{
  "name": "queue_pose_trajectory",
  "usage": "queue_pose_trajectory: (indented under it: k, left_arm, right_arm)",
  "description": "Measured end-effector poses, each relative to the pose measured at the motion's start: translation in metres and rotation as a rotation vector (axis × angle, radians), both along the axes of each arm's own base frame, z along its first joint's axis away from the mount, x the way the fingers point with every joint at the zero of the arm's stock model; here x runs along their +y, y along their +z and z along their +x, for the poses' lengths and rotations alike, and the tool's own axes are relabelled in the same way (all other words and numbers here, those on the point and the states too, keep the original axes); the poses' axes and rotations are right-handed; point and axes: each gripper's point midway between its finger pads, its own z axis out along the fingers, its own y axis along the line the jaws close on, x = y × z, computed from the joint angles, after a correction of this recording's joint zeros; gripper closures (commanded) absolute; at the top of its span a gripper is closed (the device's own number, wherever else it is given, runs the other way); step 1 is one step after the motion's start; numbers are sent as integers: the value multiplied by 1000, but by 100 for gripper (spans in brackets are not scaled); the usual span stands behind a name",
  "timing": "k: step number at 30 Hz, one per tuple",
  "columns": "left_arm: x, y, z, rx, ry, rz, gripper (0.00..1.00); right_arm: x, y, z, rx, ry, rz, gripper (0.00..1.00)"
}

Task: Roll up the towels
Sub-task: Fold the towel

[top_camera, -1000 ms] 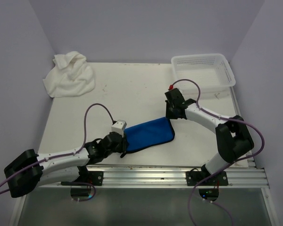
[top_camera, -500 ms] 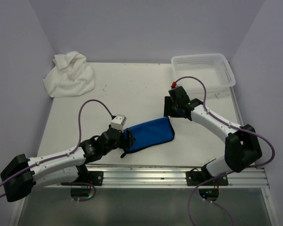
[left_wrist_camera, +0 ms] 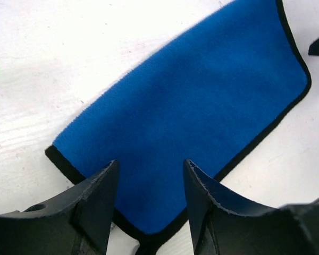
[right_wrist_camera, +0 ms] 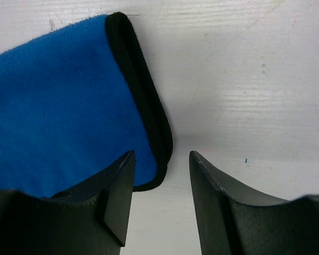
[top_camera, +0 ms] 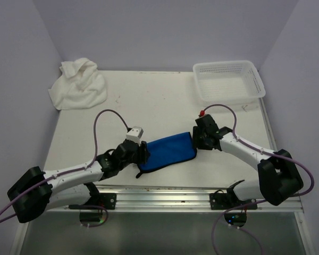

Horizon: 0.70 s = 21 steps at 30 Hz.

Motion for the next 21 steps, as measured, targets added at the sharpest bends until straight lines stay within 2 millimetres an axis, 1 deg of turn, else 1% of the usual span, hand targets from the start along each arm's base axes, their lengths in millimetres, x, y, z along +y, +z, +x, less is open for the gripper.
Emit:
queue_pose_trajectory:
  k: [6,10,16,20,21]
  left_arm:
    - [13,-3,18,1,55,2,55]
    - [18,-6,26,0,75,7,60]
    - [19,-16,28,22,83,22,66]
    - [22,-23,29,35,90,38,68]
    - [22,-24,29,38,92,41,69]
  right_arm:
    - [6,-8,-3,7,-3,43,52]
    - [9,-16,-5,23,-6,59,53]
    - [7,-28,-10,46,-15,54,55]
    - [8,-28,-9,42,-15,56,58]
    - [8,-28,-9,41,-15,56,61]
